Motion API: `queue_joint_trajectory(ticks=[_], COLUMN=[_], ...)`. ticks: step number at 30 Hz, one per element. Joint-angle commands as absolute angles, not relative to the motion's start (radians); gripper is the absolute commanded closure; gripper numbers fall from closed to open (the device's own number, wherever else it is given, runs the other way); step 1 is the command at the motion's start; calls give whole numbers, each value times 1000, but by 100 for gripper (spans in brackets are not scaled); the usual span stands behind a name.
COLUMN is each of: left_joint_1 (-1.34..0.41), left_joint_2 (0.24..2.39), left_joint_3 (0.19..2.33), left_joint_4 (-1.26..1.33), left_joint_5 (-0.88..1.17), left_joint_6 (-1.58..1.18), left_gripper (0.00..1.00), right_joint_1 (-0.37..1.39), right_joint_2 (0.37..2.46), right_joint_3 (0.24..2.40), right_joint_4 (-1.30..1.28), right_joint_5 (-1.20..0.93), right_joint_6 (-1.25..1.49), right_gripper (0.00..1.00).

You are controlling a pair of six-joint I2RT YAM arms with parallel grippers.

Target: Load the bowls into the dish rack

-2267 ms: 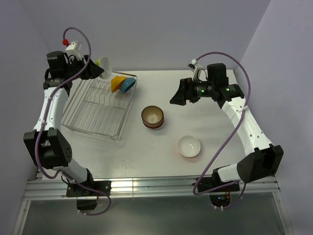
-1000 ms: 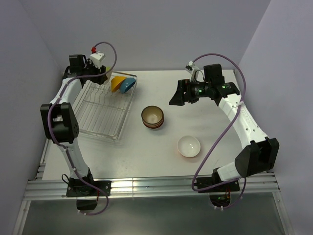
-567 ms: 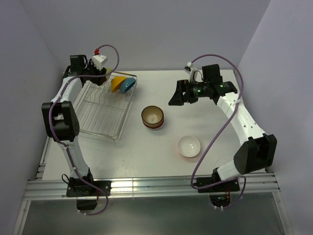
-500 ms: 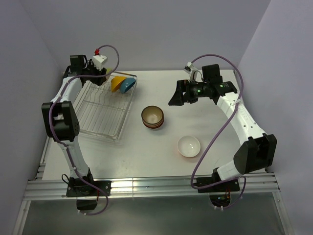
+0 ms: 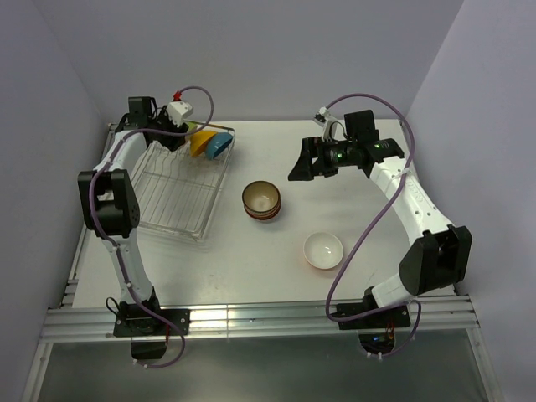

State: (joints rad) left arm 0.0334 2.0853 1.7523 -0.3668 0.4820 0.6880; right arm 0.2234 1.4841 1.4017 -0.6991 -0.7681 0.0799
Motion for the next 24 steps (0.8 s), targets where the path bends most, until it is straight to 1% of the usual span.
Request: queue_joint_trajectory(ticks=[1, 2, 3, 5, 6, 10, 11, 13, 19, 24], left_joint_1=[25, 25, 22, 18, 17, 15, 15, 15, 15, 15], left_joint_2=[2098, 2102, 2108, 2112, 2115, 2108, 2106, 2100, 2074, 2016], left_joint_3=[1813, 1816, 1822, 1828, 1830, 1819, 1819, 1824, 1845, 1850], left_joint_4=[-371, -373, -377, -379, -385, -379, -377, -383, -405, -425], left_joint_5=[482, 477, 474, 459, 457, 448, 449, 451, 445, 439], left_joint_6=[741, 741, 741, 742, 744, 747, 744, 745, 747, 742], left_gripper=[90, 88, 83, 76, 67, 44, 42, 30, 26, 24], right_joint_1=[216, 216, 216, 216, 216, 216, 216, 216, 216, 215], right_joint_2=[1489, 1489, 1493, 1496, 1497, 1505, 1506, 1506, 1500, 1486], right_joint_3=[1424, 1422, 1422, 1425, 1425, 1434, 1436, 1439, 1448, 1469], right_joint_4=[-693, -693, -696, -696, -698, -704, -703, -707, -724, -799], right_joint_5=[-772, -773, -773, -775, -773, -776, -778, -778, -769, -724], right_joint_6=[61, 61, 60, 60, 60, 58, 58, 58, 43, -29], right_gripper=[1, 1, 1, 1, 1, 0, 0, 0, 0, 0])
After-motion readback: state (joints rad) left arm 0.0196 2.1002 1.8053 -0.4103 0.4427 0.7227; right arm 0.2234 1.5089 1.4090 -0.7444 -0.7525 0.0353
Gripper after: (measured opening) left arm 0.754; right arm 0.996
